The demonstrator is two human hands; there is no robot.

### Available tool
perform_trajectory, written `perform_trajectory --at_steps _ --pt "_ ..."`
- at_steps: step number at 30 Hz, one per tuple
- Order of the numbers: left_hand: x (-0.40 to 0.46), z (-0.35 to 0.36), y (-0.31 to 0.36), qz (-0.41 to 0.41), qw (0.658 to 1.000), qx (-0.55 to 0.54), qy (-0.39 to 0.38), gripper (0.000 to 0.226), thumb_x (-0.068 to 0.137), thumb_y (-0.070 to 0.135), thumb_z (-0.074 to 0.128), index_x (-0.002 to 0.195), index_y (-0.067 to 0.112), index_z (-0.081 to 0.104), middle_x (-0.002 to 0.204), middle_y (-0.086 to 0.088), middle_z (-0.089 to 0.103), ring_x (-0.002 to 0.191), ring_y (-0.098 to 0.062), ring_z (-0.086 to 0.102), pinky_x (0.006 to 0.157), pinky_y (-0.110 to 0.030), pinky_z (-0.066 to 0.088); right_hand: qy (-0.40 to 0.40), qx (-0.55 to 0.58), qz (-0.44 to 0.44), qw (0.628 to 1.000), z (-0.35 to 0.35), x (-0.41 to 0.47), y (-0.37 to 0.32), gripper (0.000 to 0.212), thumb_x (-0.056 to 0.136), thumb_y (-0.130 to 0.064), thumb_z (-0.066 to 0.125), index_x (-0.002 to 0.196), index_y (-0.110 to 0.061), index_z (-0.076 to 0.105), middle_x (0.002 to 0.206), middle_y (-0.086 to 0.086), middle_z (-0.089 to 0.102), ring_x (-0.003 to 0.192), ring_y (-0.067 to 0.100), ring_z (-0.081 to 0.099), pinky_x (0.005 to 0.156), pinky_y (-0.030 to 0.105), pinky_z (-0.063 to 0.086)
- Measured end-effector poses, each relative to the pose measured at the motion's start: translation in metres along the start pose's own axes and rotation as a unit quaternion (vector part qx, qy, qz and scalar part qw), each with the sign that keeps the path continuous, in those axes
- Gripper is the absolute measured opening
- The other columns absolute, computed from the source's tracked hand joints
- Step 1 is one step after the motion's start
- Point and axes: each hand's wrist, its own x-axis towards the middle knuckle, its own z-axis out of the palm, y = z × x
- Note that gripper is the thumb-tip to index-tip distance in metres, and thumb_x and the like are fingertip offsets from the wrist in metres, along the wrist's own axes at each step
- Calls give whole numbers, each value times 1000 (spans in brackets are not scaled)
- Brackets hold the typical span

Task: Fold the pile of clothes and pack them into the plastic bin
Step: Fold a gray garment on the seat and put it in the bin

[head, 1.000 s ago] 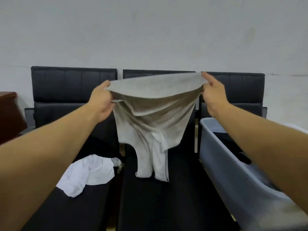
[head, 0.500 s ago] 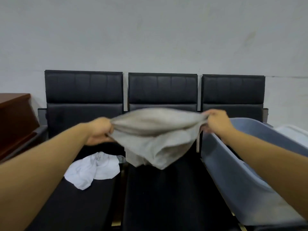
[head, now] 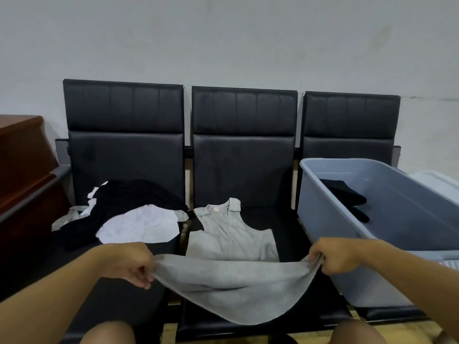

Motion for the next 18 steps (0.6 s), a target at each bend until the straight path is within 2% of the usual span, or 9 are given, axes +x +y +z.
perform_trajectory --at_steps 2,3,5,7,10,13,14,16,18 --pt "-7 -3 -10 24 994 93 -57 26 76 0 63 97 4 78 96 -14 71 98 -24 70 84 -24 56 -1 -20 -7 1000 10 1 7 35 89 -22 72 123 -26 64 97 -23 48 84 -1 50 67 8 41" --pt "-12 -4 -14 36 986 143 -73 29 75 2 65 100 10 79 100 -9 73 102 -19 69 86 -21 55 6 -16 -12 1000 15 1 10 31 88 -27 76 117 -27 65 95 -23 48 81 -2 49 65 8 41" --pt "-19 -5 -21 41 976 195 -85 33 76 9 73 107 19 77 101 2 74 102 -11 68 87 -17 52 29 27 -32 999 24 2 15 18 85 -37 79 97 -32 67 93 -19 56 79 -2 54 68 10 44" --pt "-19 -6 -29 57 973 213 -76 32 74 22 80 105 23 77 100 7 75 100 -9 68 90 -19 51 59 95 -48 993 31 2 19 14 84 -42 80 83 -34 69 94 -12 64 79 -2 59 75 15 47" --pt "-13 -4 -37 121 973 195 -19 28 70 35 79 93 19 78 91 -1 76 88 -11 70 87 -24 55 115 176 -67 975 38 3 19 15 86 -43 77 79 -31 71 105 -11 63 90 -5 61 86 17 47" --pt "-5 -3 -43 184 971 142 63 24 83 39 77 82 15 77 80 -7 73 78 -18 69 81 -30 57 166 284 -84 941 47 12 13 20 92 -36 72 85 -17 72 125 -16 62 118 -2 58 105 26 44" --pt "-4 -2 -44 199 968 123 88 26 85 43 75 81 18 77 79 -7 73 79 -23 69 80 -32 57 177 337 -84 921 50 13 9 21 95 -30 69 89 -10 70 122 -13 66 121 5 59 106 30 45" --pt "-4 4 -41 215 965 72 135 34 84 54 69 80 21 77 77 -7 70 75 -30 62 76 -35 53 216 398 -83 888 54 14 -3 22 98 -25 64 92 -4 66 102 2 72 109 23 65 99 35 47" --pt "-8 14 -32 224 959 -9 172 36 90 52 63 82 19 76 76 -1 71 75 -18 61 79 -32 48 257 436 -75 859 55 14 -16 19 101 -24 60 93 -8 65 99 13 69 105 33 63 96 37 48"
